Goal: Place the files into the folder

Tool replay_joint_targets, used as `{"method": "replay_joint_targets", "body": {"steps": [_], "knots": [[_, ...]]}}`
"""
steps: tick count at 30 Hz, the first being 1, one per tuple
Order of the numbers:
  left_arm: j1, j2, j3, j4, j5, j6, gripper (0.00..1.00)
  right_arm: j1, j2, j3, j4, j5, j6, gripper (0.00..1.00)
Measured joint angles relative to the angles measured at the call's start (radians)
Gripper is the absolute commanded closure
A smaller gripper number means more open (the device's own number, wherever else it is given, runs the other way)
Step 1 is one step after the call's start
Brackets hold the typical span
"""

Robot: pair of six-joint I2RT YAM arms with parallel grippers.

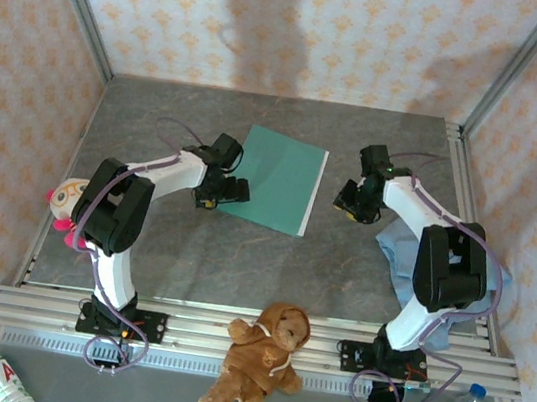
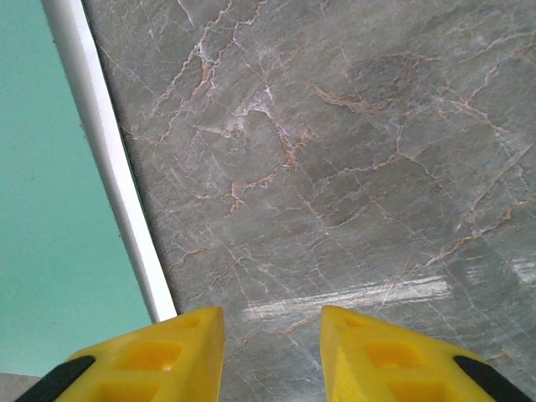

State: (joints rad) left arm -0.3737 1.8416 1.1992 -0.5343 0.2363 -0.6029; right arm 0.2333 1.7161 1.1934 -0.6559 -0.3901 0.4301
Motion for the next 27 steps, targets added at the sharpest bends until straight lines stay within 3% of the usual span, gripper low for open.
{"method": "replay_joint_targets", "body": {"steps": [17,22,27], "knots": [[-0.107,-0.005,0.068,-0.045,-0.018,-0.013,0.10,0.002,-0.006,0.000,0.000,0.021,-0.002,0.62],[-0.104,-0.117,0.072,-0.100,-0.148,0.047,0.09,0.039,-0.111,0.000,0.000,0.122,-0.042,0.54],[-0.093,-0.346,0.026,-0.027,-0.430,0.167,0.05,0.064,-0.304,-0.012,0.066,0.277,-0.096,0.45]]}}
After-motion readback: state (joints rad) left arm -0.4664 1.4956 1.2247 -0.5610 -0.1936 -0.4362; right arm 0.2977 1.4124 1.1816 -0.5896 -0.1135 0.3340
